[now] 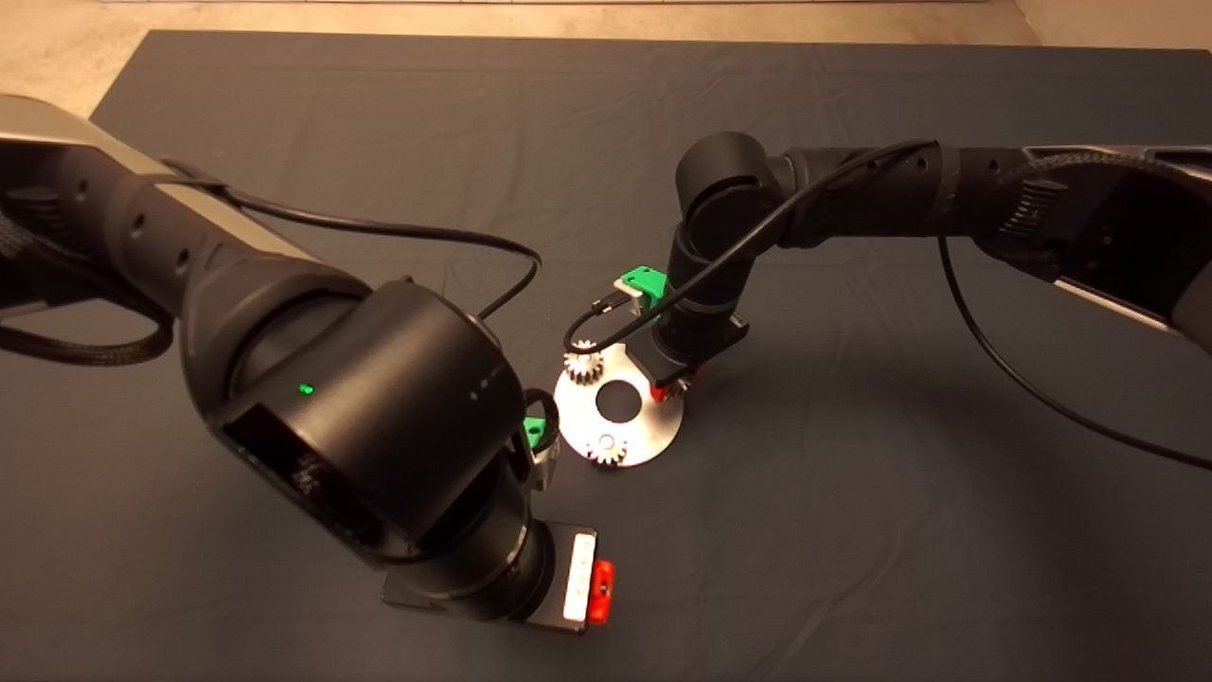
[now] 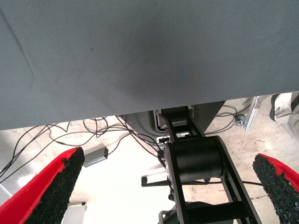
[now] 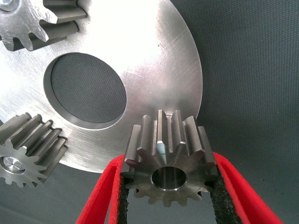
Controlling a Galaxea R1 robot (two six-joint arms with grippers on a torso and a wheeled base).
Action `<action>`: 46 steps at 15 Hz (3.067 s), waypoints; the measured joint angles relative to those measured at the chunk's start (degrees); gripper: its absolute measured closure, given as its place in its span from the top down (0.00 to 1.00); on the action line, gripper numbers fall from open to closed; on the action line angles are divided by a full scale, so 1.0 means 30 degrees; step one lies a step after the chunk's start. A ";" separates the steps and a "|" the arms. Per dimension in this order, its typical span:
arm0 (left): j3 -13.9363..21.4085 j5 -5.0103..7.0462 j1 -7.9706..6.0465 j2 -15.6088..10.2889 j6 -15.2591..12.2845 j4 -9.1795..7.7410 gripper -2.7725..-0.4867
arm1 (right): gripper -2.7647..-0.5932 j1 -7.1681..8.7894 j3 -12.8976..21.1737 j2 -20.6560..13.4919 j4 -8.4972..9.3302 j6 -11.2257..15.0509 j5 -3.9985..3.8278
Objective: Install three planetary gears onto the carrier pins
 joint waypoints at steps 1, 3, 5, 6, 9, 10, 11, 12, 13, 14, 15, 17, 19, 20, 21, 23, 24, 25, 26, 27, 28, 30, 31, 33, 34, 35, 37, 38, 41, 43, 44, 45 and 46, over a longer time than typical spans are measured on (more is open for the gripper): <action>0.0000 0.0000 -0.0003 0.0000 0.0000 0.0000 0.93 | 0.18 0.0000 0.0000 -0.0001 0.0000 -0.0006 0.0000; 0.0000 0.0000 0.0000 0.0000 -0.0008 -0.0004 0.93 | 0.19 0.0000 0.0000 -0.0002 -0.0008 -0.0018 0.0000; 0.0000 0.0000 -0.0003 0.0000 -0.0001 -0.0041 0.93 | 0.19 0.0002 0.0000 0.0000 -0.0008 -0.0071 0.0000; 0.0000 0.0000 0.0000 0.0000 -0.0005 -0.0065 0.93 | 0.19 0.0008 0.0000 -0.0003 -0.0008 -0.0071 0.0000; 0.0052 0.0000 -0.0003 0.0008 -0.0028 -0.0077 0.93 | 0.19 0.0008 0.0000 -0.0003 -0.0016 -0.0071 0.0000; 0.0110 0.0000 -0.0004 0.0008 -0.0081 -0.0080 0.93 | 0.19 0.0004 0.0000 -0.0001 -0.0016 -0.0075 0.0000; 0.0126 0.0000 0.0000 0.0008 -0.0098 -0.0114 0.93 | 0.19 0.0008 0.0000 0.0000 -0.0016 -0.0072 0.0000; 0.0126 0.0000 0.0000 0.0008 -0.0102 -0.0114 0.93 | 0.19 0.0008 0.0000 -0.0003 -0.0016 -0.0079 0.0000; 0.0126 0.0000 0.0000 0.0008 -0.0110 -0.0114 0.93 | 0.19 0.0008 0.0000 0.0001 -0.0016 -0.0079 0.0000; 0.0126 0.0000 -0.0002 0.0008 -0.0123 -0.0114 0.93 | 0.19 0.0008 0.0000 0.0000 -0.0016 -0.0079 0.0000; 0.0126 0.0000 0.0000 0.0008 -0.0138 -0.0114 0.93 | 0.19 0.0008 0.0000 -0.0002 -0.0016 -0.0079 0.0000; 0.0126 0.0000 -0.0002 0.0008 -0.0154 -0.0117 0.93 | 0.20 0.0008 0.0000 -0.0002 -0.0016 -0.0083 0.0000; 0.0134 0.0000 -0.0004 0.0008 -0.0154 -0.0114 0.93 | 0.22 0.0008 0.0000 -0.0003 -0.0016 -0.0083 0.0000; 0.0134 0.0000 0.0000 0.0008 -0.0154 -0.0114 0.93 | 0.23 0.0008 0.0000 -0.0003 -0.0016 -0.0083 0.0006; 0.0134 0.0000 -0.0001 0.0008 -0.0156 -0.0114 0.93 | 0.23 0.0008 0.0000 0.0001 -0.0016 -0.0083 0.0000; 0.0163 0.0000 -0.0003 0.0008 -0.0163 -0.0122 0.93 | 0.26 0.0008 0.0000 0.0001 -0.0016 -0.0083 0.0000; 0.0163 0.0000 -0.0001 0.0008 -0.0163 -0.0122 0.93 | 0.26 0.0016 0.0000 0.0001 -0.0016 -0.0083 -0.0037; 0.0163 0.0000 0.0000 0.0007 -0.0163 -0.0122 0.93 | 0.28 0.0016 0.0000 0.0001 -0.0009 -0.0083 -0.0035; 0.0163 0.0000 -0.0004 0.0008 -0.0163 -0.0122 0.93 | 0.30 0.0016 0.0000 0.0001 -0.0012 -0.0083 -0.0004; 0.0163 0.0000 -0.0002 0.0008 -0.0163 -0.0122 0.93 | 0.32 0.0016 0.0000 0.0001 -0.0016 -0.0083 0.0016; 0.0163 0.0000 -0.0002 0.0004 -0.0163 -0.0122 0.93 | 0.35 0.0016 0.0000 0.0001 -0.0016 -0.0083 0.0024; 0.0163 0.0000 -0.0004 0.0003 -0.0165 -0.0122 0.93 | 0.40 0.0033 0.0008 0.0001 -0.0016 -0.0083 0.0024; 0.0163 0.0000 -0.0001 0.0000 -0.0163 -0.0122 0.93 | 0.40 0.0134 0.0037 0.0001 -0.0016 -0.0083 0.0024; 0.0163 0.0008 0.0000 0.0000 -0.0167 -0.0122 0.93 | 0.46 0.0567 0.0053 -0.0003 -0.0024 -0.0083 0.0037; 0.0163 0.0000 0.0000 0.0000 -0.0167 -0.0122 0.93 | 0.46 0.0766 0.0057 -0.0003 -0.0024 -0.0083 0.0037; 0.0163 0.0000 -0.0002 0.0000 -0.0167 -0.0122 0.93 | 0.48 0.1628 0.0195 -0.0032 -0.0016 -0.0063 0.0045; 0.0163 0.0000 -0.0001 0.0000 -0.0167 -0.0122 0.93 | 0.53 0.2061 0.0591 -0.0174 0.0012 0.0077 0.0073; 0.0163 0.0000 -0.0004 0.0000 -0.0167 -0.0122 0.93 | 0.53 0.2304 0.1158 -0.0413 0.0049 0.0498 0.0089; 0.0163 0.0000 -0.0004 0.0008 -0.0166 -0.0122 0.93 | 0.60 0.3139 0.5194 -0.2197 0.0122 0.3528 0.0098; 0.0163 0.0000 -0.0001 0.0008 -0.0167 -0.0122 0.93 | 0.60 0.3231 0.8384 -0.3867 0.0183 0.5889 0.0089; 0.0163 0.0000 -0.0004 0.0008 -0.0167 -0.0114 0.93 | 0.61 0.3239 0.9901 -0.4811 0.0232 0.7108 0.0089; 0.0163 0.0000 -0.0004 0.0009 -0.0167 -0.0115 0.93 | 0.63 0.3251 1.0683 -0.5330 0.0293 0.7536 0.0081; 0.0163 0.0008 0.0000 0.0000 -0.0167 -0.0130 0.93 | 0.64 0.3369 1.3068 -0.6987 0.0374 0.9168 0.0061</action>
